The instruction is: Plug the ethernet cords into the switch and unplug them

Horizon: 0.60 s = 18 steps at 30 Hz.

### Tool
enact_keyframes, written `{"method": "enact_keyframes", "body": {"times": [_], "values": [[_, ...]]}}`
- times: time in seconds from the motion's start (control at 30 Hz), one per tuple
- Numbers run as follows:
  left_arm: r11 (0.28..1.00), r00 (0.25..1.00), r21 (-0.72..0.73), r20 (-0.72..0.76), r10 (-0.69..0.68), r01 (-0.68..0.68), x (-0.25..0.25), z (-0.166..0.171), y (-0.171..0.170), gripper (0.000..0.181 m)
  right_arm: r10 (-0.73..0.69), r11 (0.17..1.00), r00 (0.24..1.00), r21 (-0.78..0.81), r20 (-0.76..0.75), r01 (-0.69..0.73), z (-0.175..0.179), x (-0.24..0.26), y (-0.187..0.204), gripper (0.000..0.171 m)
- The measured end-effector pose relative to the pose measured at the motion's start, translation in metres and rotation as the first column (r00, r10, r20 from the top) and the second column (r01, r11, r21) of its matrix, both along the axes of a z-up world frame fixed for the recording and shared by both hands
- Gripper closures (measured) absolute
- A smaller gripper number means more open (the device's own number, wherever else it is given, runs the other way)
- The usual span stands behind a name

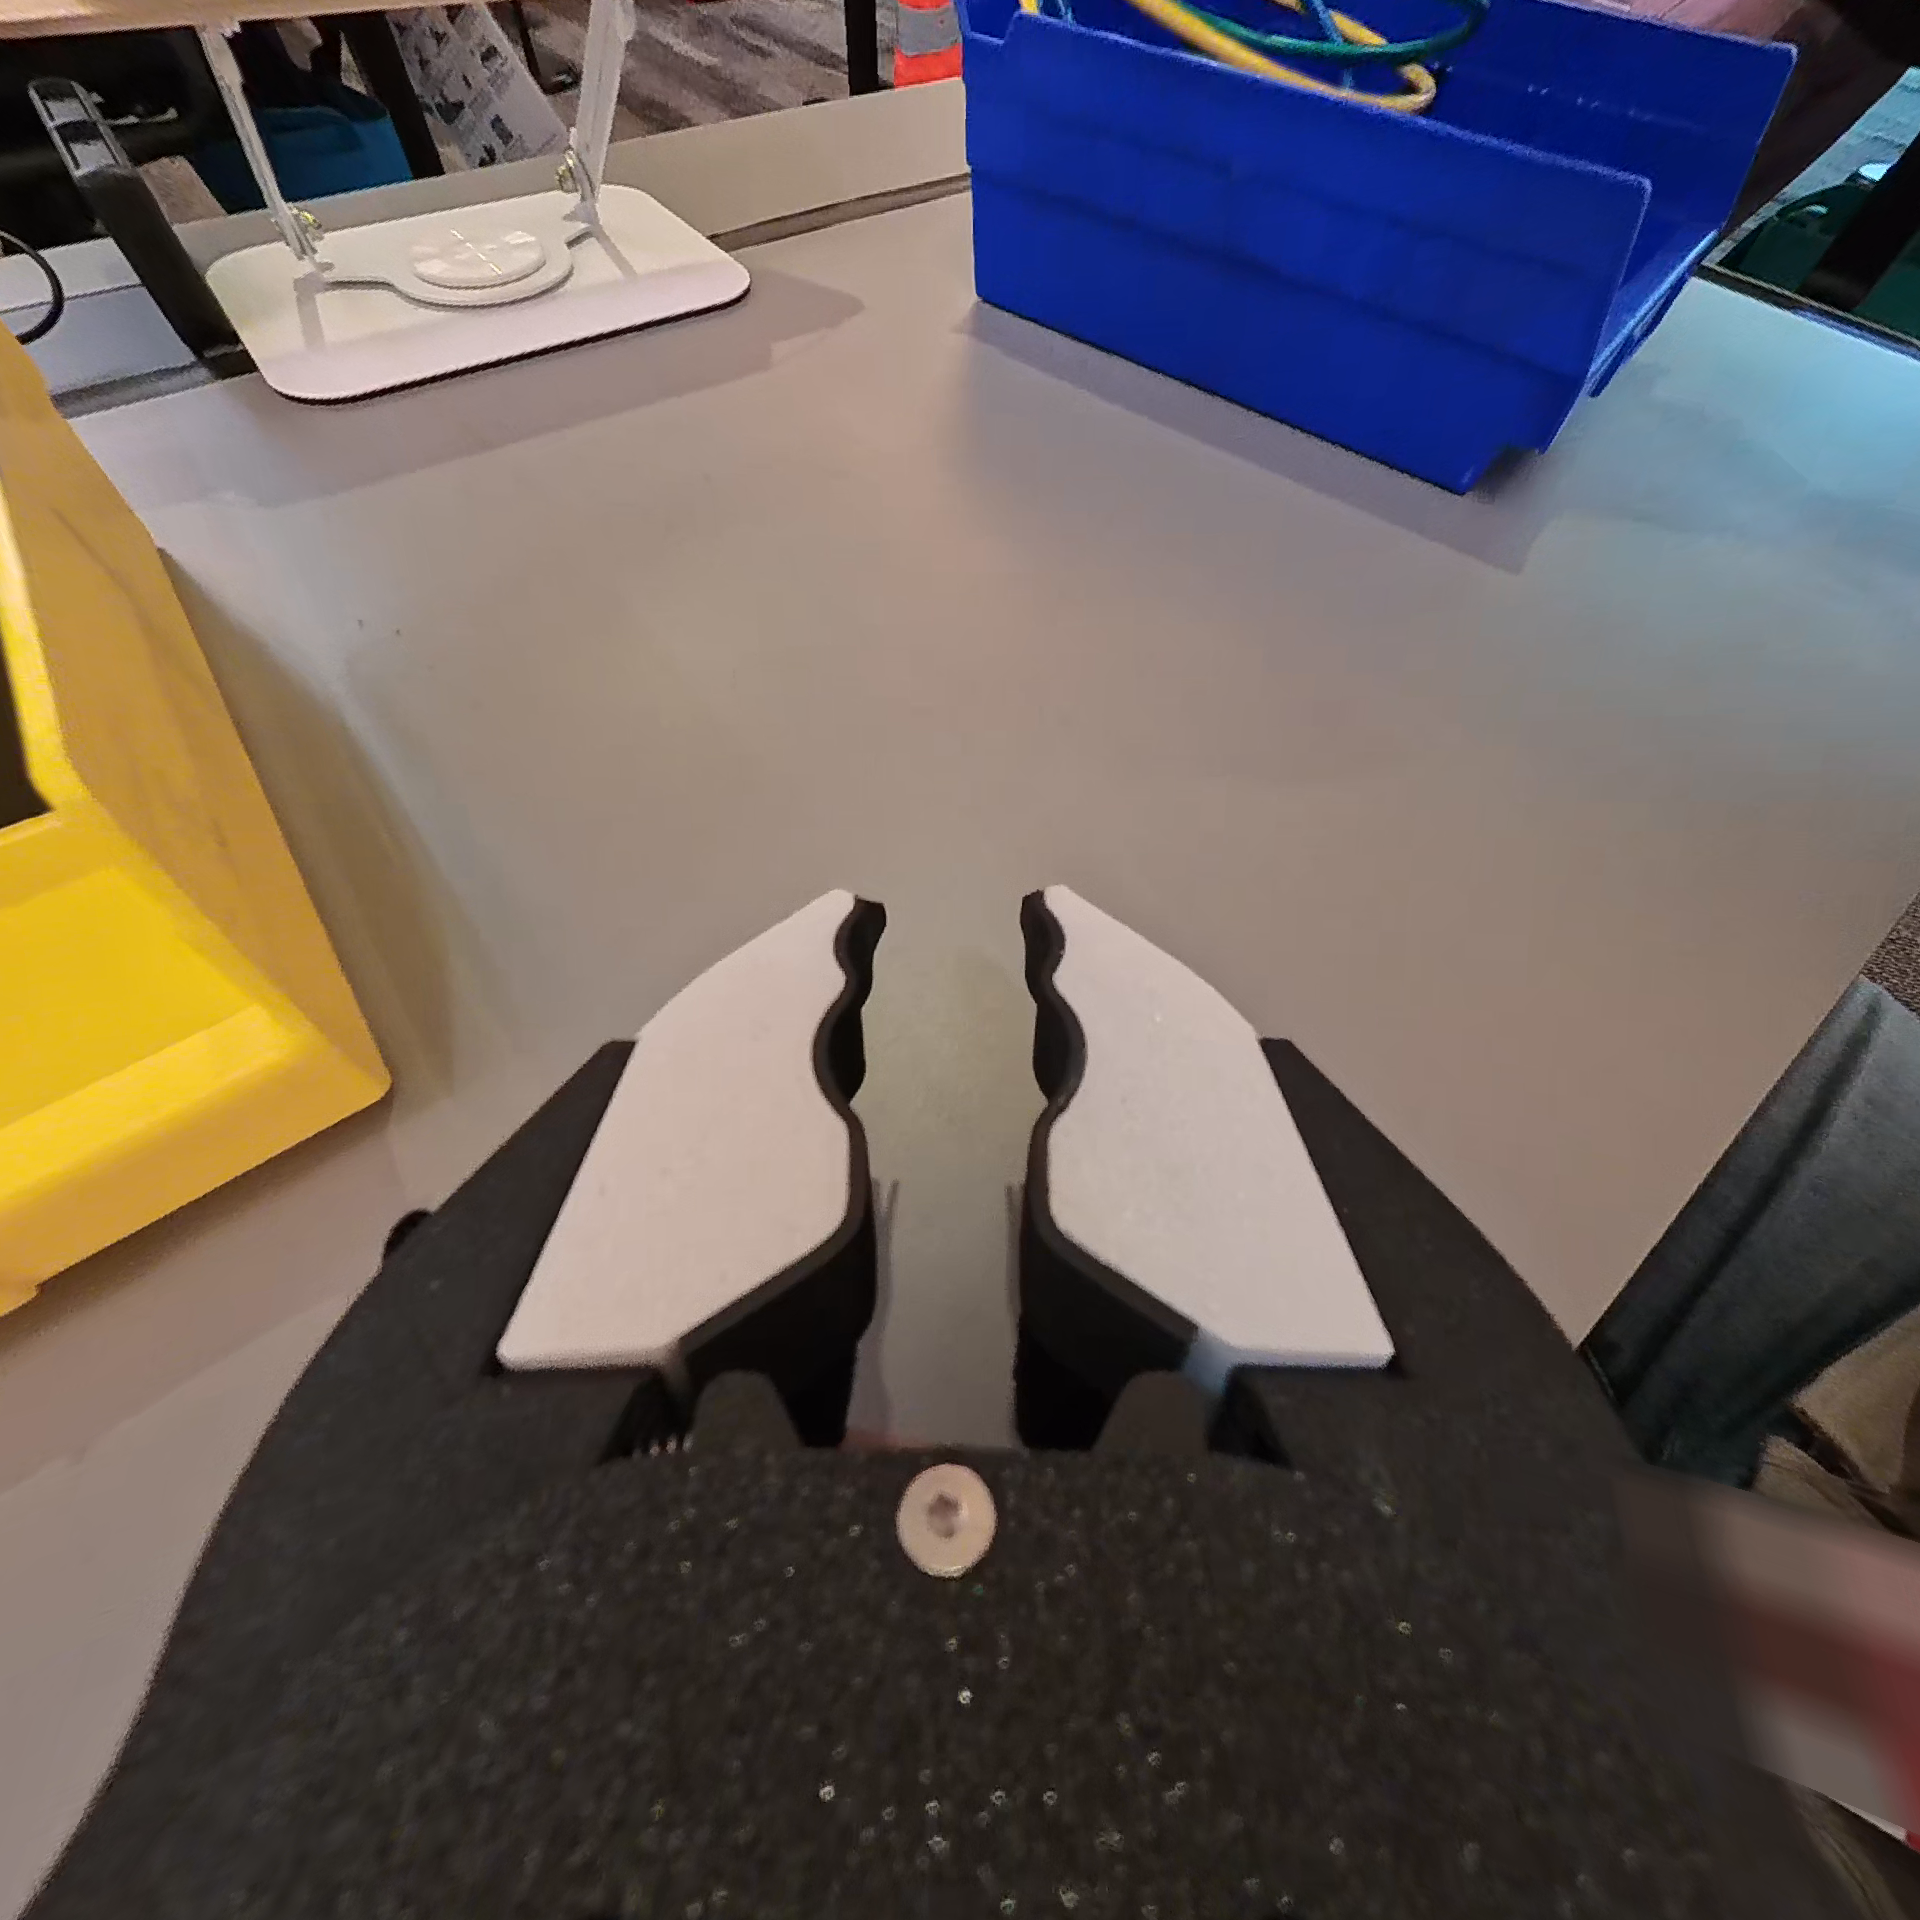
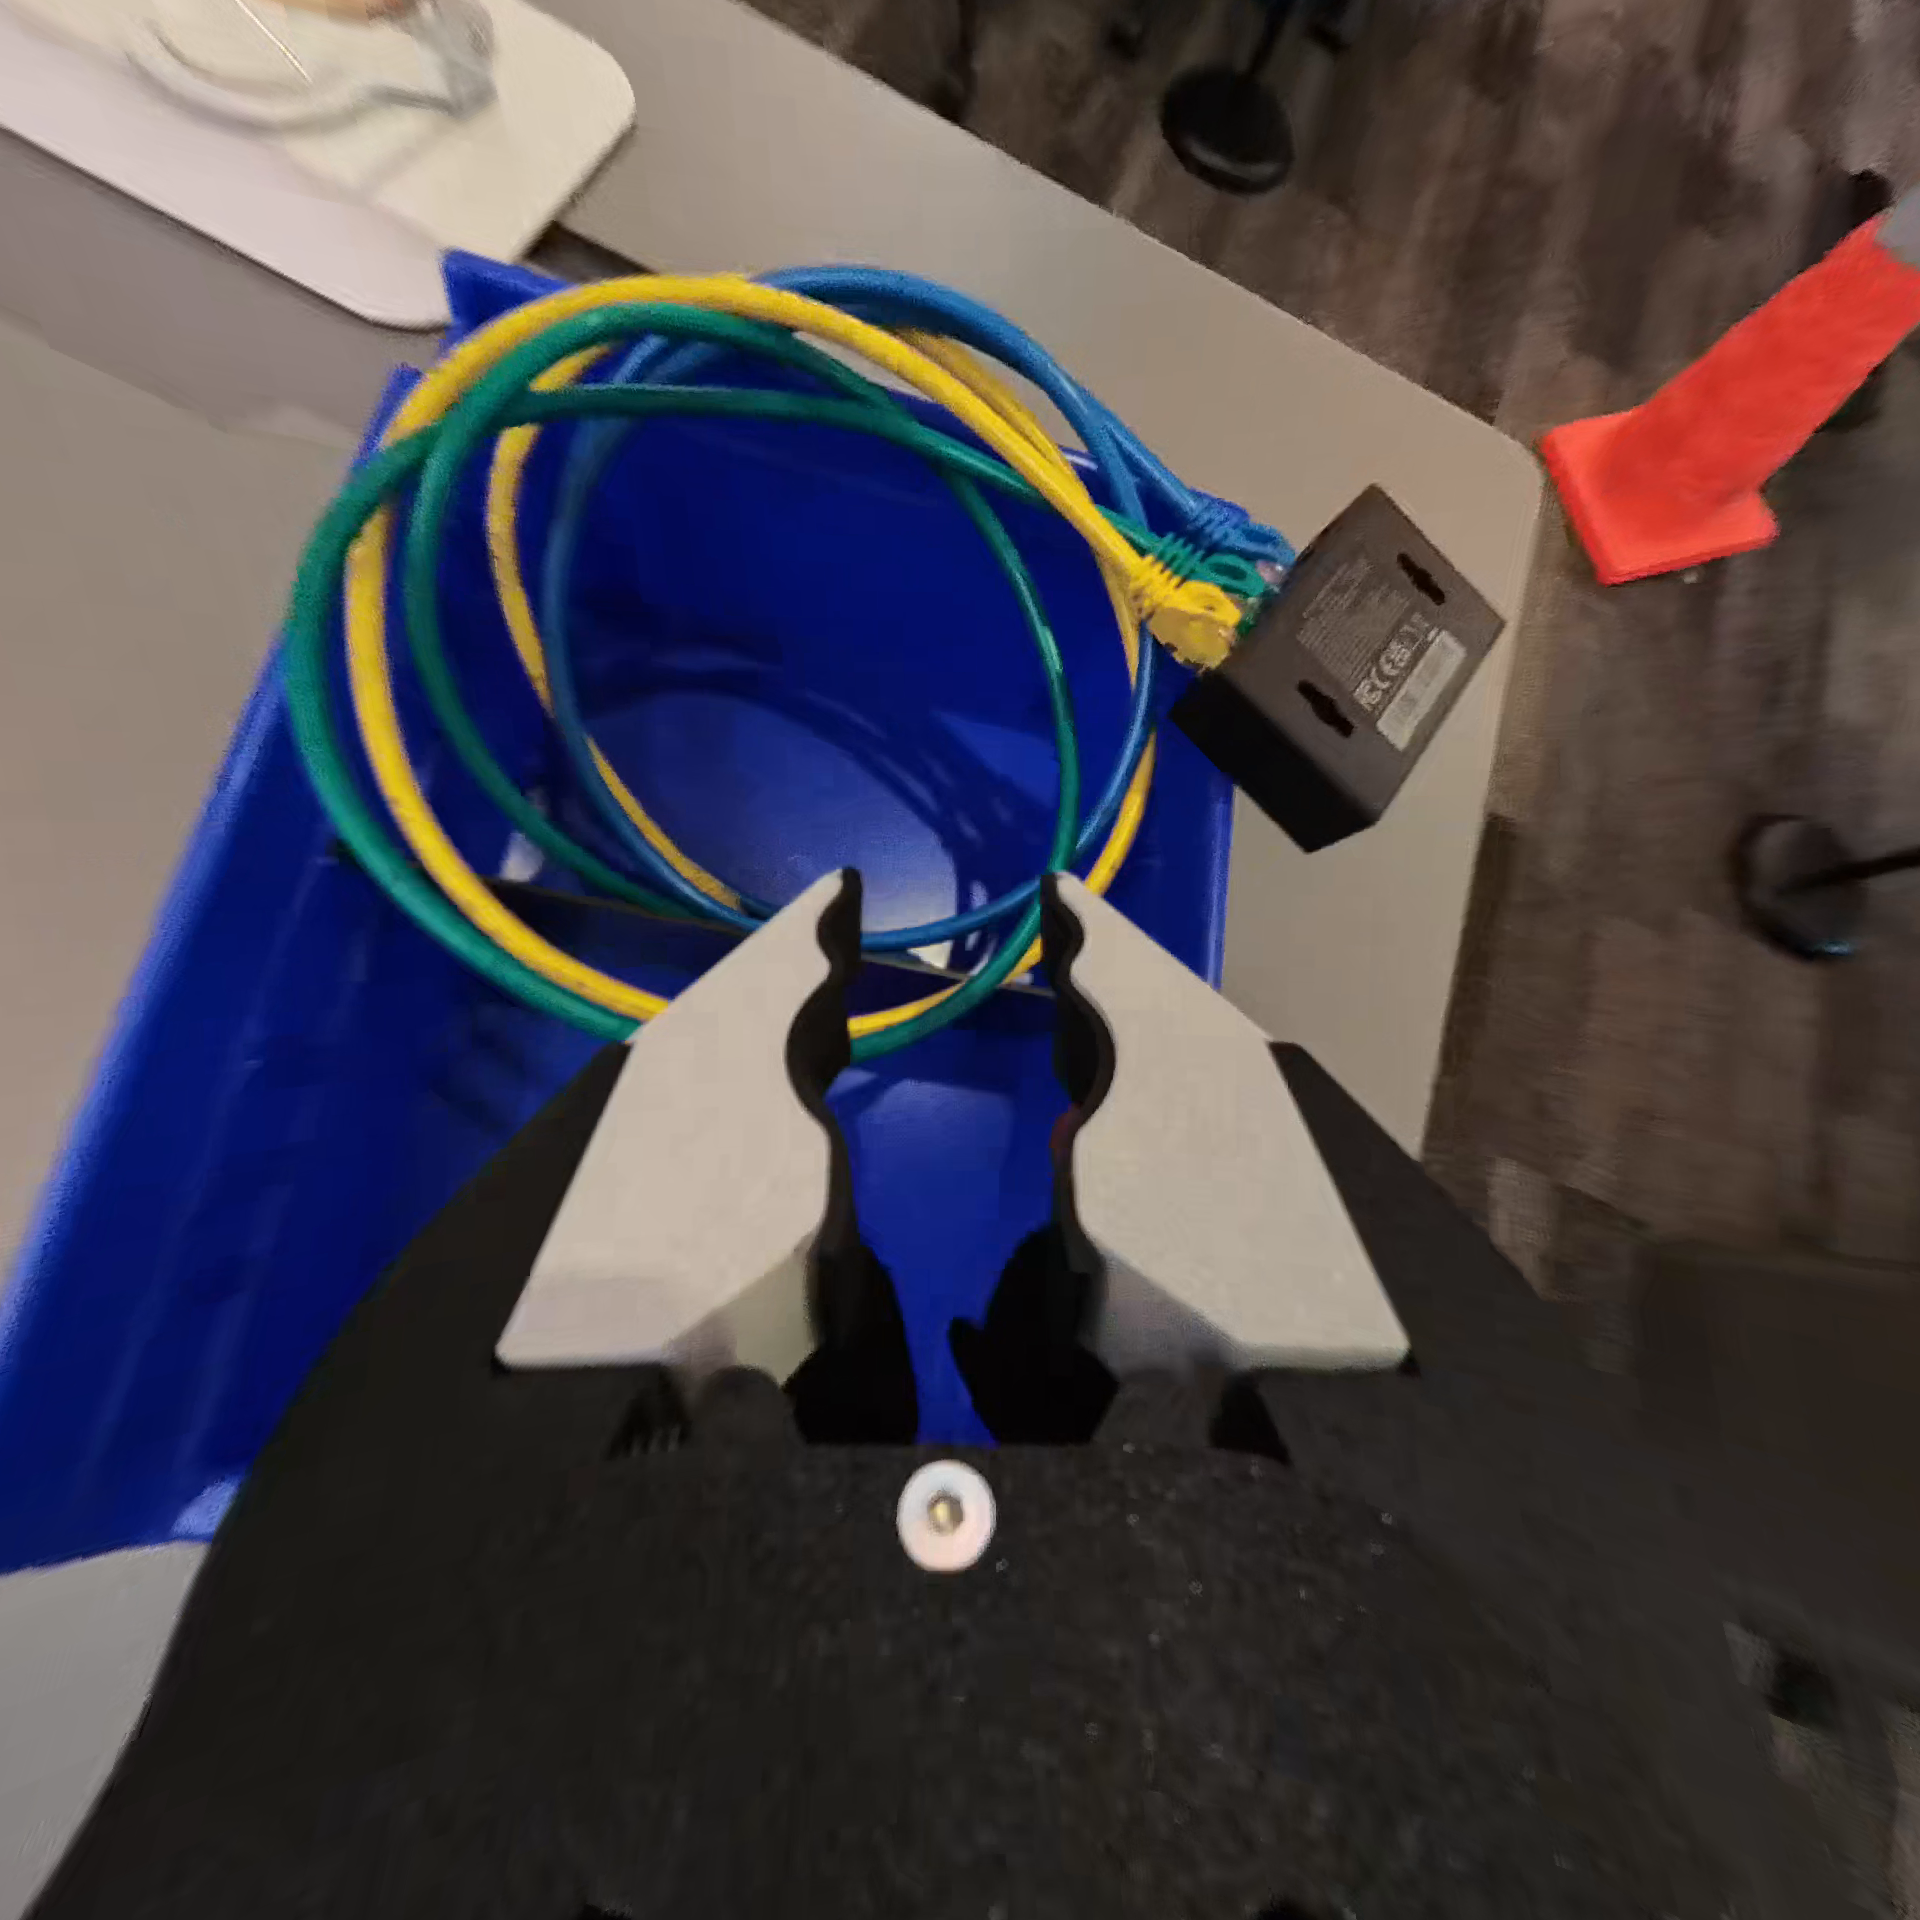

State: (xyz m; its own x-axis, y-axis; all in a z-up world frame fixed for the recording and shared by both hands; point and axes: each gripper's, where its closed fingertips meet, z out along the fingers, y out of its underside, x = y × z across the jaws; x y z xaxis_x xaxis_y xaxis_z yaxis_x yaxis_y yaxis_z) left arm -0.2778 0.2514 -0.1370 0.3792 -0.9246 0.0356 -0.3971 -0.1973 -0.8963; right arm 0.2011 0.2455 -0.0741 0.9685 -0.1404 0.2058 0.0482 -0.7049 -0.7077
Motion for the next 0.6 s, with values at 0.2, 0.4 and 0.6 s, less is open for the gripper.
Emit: {"method": "enact_keyframes", "body": {"times": [0.2, 0.4, 0.6], "values": [[1.0, 1.0, -0.002, -0.004, 0.028, -0.028, 0.0, -0.001, 0.005, 0.154, 0.119, 0.972, 0.993, 0.2, 0.025, -0.122, 0.004, -0.061, -0.024, 0.12], [0.999, 0.999, 0.019, -0.02, 0.043, -0.043, -0.001, -0.001, 0.005, 0.154, 0.107, 0.901, 0.993, 0.417, 0.049, -0.117, -0.019, -0.141, -0.067, 0.127], [0.997, 0.997, 0.034, -0.025, 0.071, -0.07, -0.006, -0.001, 0.008, 0.154, -0.031, 0.843, 0.997, 0.534, -0.073, 0.066, -0.022, -0.154, -0.111, 0.133]]}}
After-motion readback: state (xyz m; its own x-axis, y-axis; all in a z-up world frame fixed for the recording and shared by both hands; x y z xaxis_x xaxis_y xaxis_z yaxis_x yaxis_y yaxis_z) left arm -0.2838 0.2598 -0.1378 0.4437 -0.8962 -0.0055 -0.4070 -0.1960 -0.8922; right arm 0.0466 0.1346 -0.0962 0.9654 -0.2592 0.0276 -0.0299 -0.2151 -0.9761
